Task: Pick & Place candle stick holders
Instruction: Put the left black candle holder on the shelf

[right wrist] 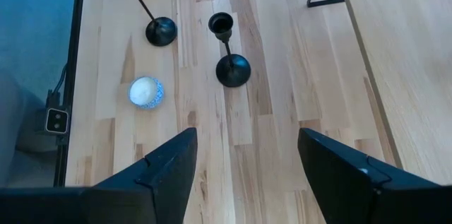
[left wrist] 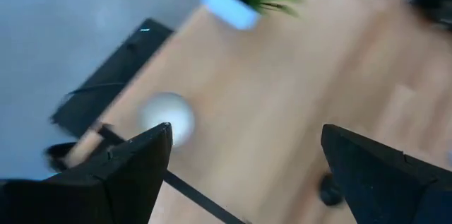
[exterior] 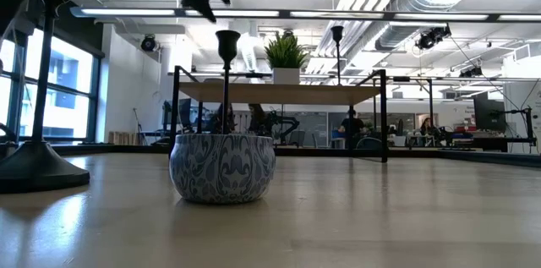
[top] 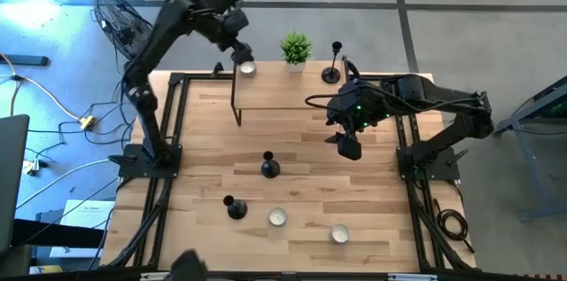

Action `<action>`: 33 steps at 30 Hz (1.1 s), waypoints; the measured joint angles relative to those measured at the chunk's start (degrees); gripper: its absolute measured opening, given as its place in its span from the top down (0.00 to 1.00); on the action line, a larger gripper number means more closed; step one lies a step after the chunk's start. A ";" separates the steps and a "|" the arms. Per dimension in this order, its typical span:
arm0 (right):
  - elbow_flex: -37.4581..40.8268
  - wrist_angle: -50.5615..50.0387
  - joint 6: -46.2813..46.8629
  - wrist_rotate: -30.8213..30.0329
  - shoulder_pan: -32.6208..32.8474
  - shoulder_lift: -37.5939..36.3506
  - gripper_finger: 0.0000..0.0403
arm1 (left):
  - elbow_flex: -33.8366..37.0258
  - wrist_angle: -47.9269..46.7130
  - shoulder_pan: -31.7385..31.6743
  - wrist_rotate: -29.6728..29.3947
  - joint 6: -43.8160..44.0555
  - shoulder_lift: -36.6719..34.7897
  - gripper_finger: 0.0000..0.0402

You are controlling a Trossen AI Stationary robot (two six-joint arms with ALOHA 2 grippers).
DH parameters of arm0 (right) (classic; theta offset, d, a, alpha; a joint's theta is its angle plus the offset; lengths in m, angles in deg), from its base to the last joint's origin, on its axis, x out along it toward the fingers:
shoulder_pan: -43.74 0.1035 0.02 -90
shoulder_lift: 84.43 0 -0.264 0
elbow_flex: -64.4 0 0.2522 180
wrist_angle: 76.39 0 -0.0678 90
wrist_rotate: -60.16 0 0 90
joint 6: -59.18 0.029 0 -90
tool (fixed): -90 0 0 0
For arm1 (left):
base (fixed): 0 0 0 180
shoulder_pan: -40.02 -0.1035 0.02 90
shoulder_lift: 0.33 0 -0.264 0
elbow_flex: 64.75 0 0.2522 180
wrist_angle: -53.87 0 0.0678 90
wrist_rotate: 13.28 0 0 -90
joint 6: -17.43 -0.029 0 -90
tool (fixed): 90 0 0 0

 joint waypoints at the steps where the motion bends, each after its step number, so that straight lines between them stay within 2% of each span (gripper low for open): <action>1: 0.00 0.00 0.00 0.00 0.00 0.00 0.40 | 0.00 -0.61 0.57 1.38 0.01 -1.15 0.11; 6: 0.00 0.01 -0.02 0.02 0.00 0.00 0.40 | 0.00 -0.81 4.99 6.44 3.03 -6.09 0.11; 14: 0.00 0.02 -0.41 0.04 0.04 0.00 0.40 | 0.00 -2.32 16.00 5.93 8.71 -10.31 0.11; 21: 0.00 0.44 -1.97 0.13 0.04 0.00 0.40 | 0.04 -3.27 27.05 -1.22 18.86 -12.36 0.11; 29: 0.00 1.99 -4.38 3.04 0.04 0.00 0.40 | 0.02 -3.22 40.62 -2.65 33.61 -15.43 0.11; 33: 0.00 3.96 -6.47 3.71 0.04 0.00 0.40 | 0.02 -3.22 49.18 -8.21 41.42 -16.87 0.11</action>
